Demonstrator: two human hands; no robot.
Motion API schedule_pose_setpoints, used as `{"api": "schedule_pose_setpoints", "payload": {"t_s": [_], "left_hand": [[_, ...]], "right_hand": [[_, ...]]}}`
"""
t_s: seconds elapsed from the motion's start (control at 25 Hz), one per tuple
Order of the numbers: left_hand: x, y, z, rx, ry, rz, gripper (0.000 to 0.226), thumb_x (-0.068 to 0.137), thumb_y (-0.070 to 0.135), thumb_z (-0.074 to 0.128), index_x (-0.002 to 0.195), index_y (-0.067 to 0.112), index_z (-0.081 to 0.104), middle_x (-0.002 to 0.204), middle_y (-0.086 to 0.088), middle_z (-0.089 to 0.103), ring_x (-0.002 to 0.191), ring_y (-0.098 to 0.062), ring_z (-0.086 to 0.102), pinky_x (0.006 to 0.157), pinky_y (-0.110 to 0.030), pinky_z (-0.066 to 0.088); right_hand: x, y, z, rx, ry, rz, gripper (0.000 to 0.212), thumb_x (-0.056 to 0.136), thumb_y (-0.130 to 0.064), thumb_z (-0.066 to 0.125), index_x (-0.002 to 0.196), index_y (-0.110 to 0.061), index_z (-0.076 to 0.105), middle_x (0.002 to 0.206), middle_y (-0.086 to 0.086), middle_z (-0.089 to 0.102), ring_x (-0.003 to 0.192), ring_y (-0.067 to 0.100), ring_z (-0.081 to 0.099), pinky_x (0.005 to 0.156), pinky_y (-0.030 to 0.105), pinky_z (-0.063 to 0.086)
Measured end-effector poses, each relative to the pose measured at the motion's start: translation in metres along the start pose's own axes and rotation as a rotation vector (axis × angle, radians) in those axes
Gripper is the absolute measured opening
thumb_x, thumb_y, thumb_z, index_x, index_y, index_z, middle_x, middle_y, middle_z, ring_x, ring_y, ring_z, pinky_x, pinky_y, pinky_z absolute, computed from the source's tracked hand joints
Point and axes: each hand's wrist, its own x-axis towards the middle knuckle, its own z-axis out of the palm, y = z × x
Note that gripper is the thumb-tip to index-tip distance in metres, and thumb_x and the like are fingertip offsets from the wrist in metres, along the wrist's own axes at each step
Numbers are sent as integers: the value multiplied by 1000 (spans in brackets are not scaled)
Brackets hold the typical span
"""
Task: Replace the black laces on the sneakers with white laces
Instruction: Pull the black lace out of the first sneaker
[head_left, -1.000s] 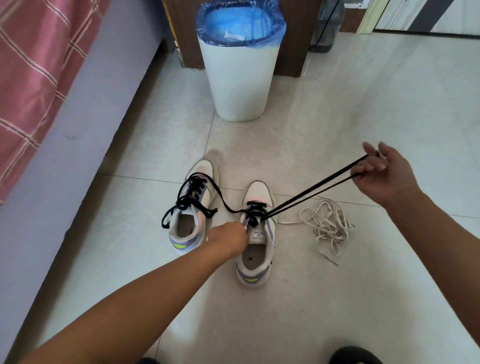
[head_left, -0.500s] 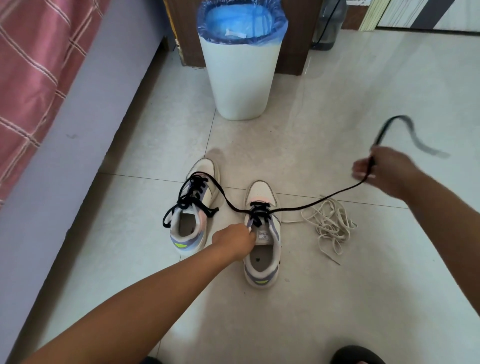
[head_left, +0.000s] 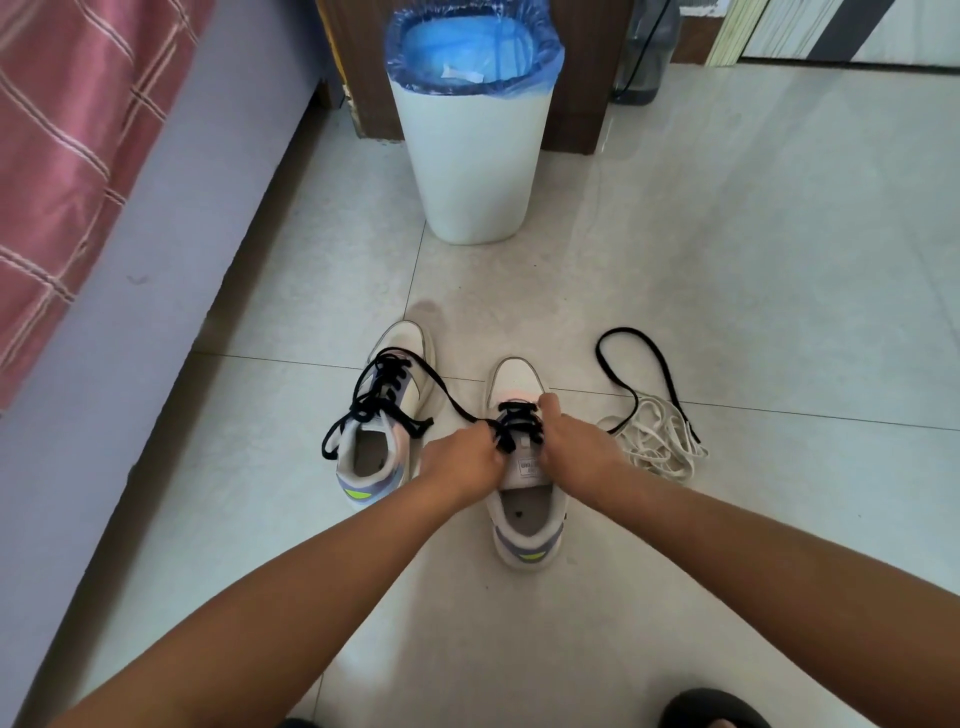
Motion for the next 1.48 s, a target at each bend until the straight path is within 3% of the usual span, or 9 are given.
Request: {"api": "schedule_pose_setpoints", "payload": {"t_s": [0.2, 0.36, 0.48, 0.72, 0.88, 1.04, 1.16, 1.32, 1.48], "left_hand": [[-9, -38, 7, -146, -24, 17, 33, 92, 33, 44, 122, 22, 37, 100, 0, 64, 97, -24, 58, 77, -35, 42], [1, -42, 13, -363, -48, 144, 26, 90, 26, 50, 114, 27, 40, 98, 7, 51, 88, -18, 55, 87, -42, 47], [-1, -46, 17, -430, -52, 125, 22, 91, 23, 51, 109, 26, 39, 96, 9, 49, 84, -15, 52, 85, -38, 45], [-2, -53, 23, -550, -87, 49, 15, 94, 20, 49, 105, 21, 39, 101, -3, 54, 83, -16, 50, 74, -30, 42], [3, -41, 24, -478, -31, 48, 27, 91, 23, 52, 116, 20, 41, 105, -3, 55, 92, -21, 56, 82, -36, 45], [6, -22, 21, -79, 168, 267, 52, 86, 17, 52, 136, 24, 39, 130, -6, 36, 110, -25, 48, 87, -39, 45], [10, -18, 15, 162, 240, 339, 35, 89, 23, 50, 123, 19, 51, 130, -6, 37, 114, -25, 43, 85, -37, 38], [9, -21, 6, 20, 249, 340, 18, 91, 32, 52, 99, 17, 58, 107, -1, 52, 103, -20, 49, 88, -35, 38], [11, -23, 0, -53, 167, 112, 37, 96, 42, 41, 65, 20, 44, 73, 2, 57, 82, -22, 54, 76, -32, 33]], "right_hand": [[-11, 28, -2, 212, -90, -74, 38, 89, -14, 47, 124, -19, 32, 69, 5, 53, 63, 25, 51, 58, 32, 39], [-6, 28, -2, 43, -75, -99, 30, 90, -22, 49, 119, -20, 43, 112, 6, 54, 102, 25, 48, 79, 35, 41], [-3, 32, -1, -47, -24, -100, 22, 88, -26, 52, 108, -22, 45, 119, 0, 44, 112, 23, 39, 89, 38, 37], [-4, 40, -2, 183, -87, -58, 21, 87, -23, 53, 95, -22, 33, 88, -6, 46, 83, 20, 44, 76, 38, 38], [-3, 28, 2, 229, -97, -142, 36, 87, -10, 49, 121, -17, 41, 114, 4, 54, 93, 22, 52, 76, 33, 42], [-1, 19, 5, 180, -31, -153, 31, 84, -14, 54, 113, -16, 44, 110, 5, 55, 88, 22, 49, 72, 33, 40], [0, 14, 6, 239, -21, -92, 28, 84, -15, 55, 108, -15, 41, 86, 2, 53, 75, 23, 49, 64, 32, 38], [3, 12, 8, 237, -2, -68, 26, 85, -17, 54, 107, -17, 40, 79, 1, 53, 73, 24, 52, 62, 32, 38], [5, 12, 11, 248, 23, -87, 21, 88, -29, 56, 98, -20, 41, 86, -2, 50, 77, 20, 49, 68, 34, 41]]}}
